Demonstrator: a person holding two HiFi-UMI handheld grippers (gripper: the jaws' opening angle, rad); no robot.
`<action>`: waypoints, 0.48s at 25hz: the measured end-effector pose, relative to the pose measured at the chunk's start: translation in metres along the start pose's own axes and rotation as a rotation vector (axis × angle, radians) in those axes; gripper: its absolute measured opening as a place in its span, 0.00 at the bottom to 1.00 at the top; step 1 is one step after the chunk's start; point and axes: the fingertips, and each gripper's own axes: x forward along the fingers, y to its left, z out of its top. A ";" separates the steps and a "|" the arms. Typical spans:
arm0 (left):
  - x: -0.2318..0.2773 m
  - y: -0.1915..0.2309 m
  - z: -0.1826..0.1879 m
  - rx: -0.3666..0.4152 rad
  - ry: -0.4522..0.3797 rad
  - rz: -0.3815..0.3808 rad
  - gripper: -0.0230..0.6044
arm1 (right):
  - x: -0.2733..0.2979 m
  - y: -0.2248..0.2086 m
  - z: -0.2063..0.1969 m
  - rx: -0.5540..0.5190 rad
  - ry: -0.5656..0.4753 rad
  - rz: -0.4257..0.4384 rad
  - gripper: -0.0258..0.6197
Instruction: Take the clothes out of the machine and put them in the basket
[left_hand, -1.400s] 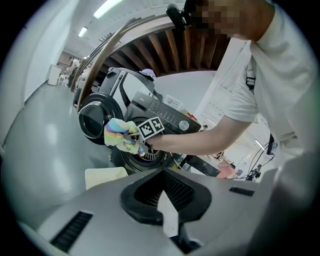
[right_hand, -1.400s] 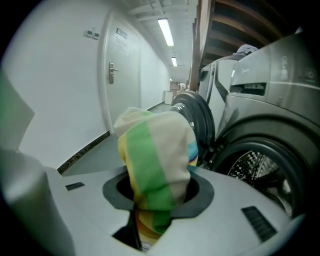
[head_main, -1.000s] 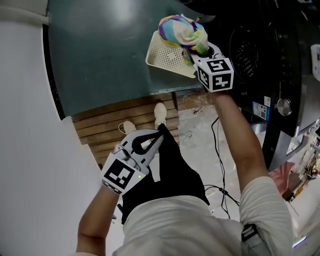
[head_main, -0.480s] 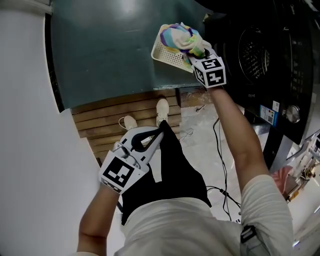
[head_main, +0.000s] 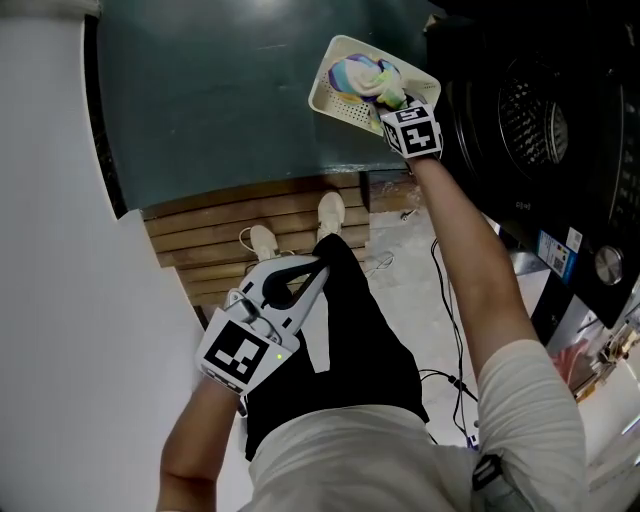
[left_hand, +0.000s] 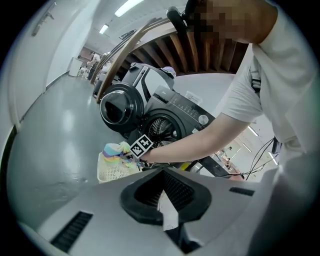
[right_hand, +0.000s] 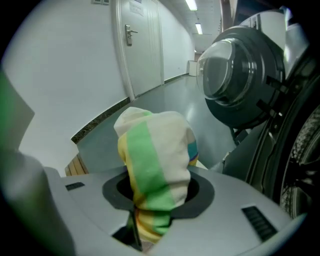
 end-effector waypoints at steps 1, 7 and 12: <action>0.004 0.004 0.000 -0.005 0.002 0.004 0.03 | 0.009 -0.001 -0.006 0.007 0.010 0.005 0.27; 0.028 0.023 -0.001 -0.025 0.012 0.010 0.03 | 0.063 -0.008 -0.038 0.019 0.082 0.036 0.27; 0.041 0.036 -0.005 -0.042 0.014 0.029 0.03 | 0.101 -0.017 -0.053 0.007 0.134 0.051 0.27</action>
